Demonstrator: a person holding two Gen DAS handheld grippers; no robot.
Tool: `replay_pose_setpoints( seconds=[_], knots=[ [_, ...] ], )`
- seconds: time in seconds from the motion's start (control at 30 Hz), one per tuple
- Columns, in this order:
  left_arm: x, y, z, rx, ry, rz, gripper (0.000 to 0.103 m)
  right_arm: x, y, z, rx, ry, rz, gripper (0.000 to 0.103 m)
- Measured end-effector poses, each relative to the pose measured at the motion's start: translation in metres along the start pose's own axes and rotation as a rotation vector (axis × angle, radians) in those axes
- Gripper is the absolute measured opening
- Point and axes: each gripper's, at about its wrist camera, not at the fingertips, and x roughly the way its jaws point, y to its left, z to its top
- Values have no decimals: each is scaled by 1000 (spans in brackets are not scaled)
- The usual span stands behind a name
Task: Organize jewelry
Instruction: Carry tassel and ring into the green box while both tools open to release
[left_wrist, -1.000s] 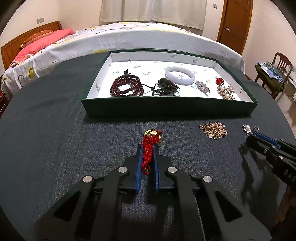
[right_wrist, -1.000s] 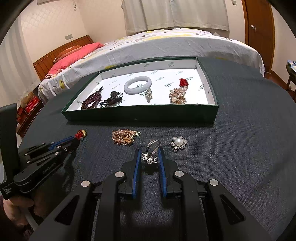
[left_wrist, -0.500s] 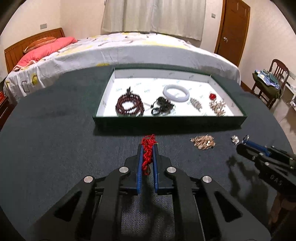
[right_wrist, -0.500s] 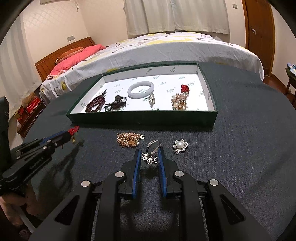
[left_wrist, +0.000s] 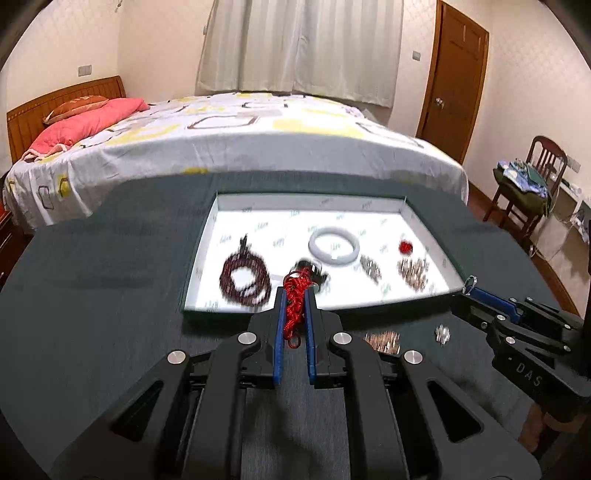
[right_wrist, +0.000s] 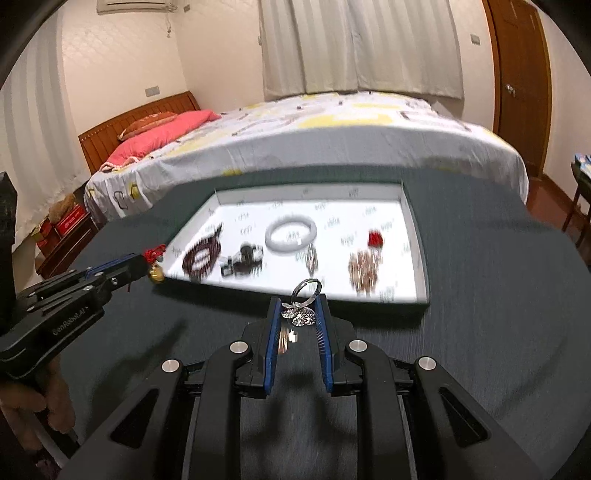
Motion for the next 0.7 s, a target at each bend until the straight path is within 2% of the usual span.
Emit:
replay_pose_setpoints(
  seconds=[0.2,0.43,0.57,0.7],
  knots=[
    [20,-3,28,22,-29,3,10,14,-3,33,-19,-50,-16,20],
    [63,-1,62,14,-34,24,10,49,-10,67,-50,-83,-56,20],
    [93,3,73,3,2,24,10,77,-15,72,-47,-55,-60,20],
    [125,2,73,13,55,41,10,108,-23,71,-28,13,-53,20]
  ],
)
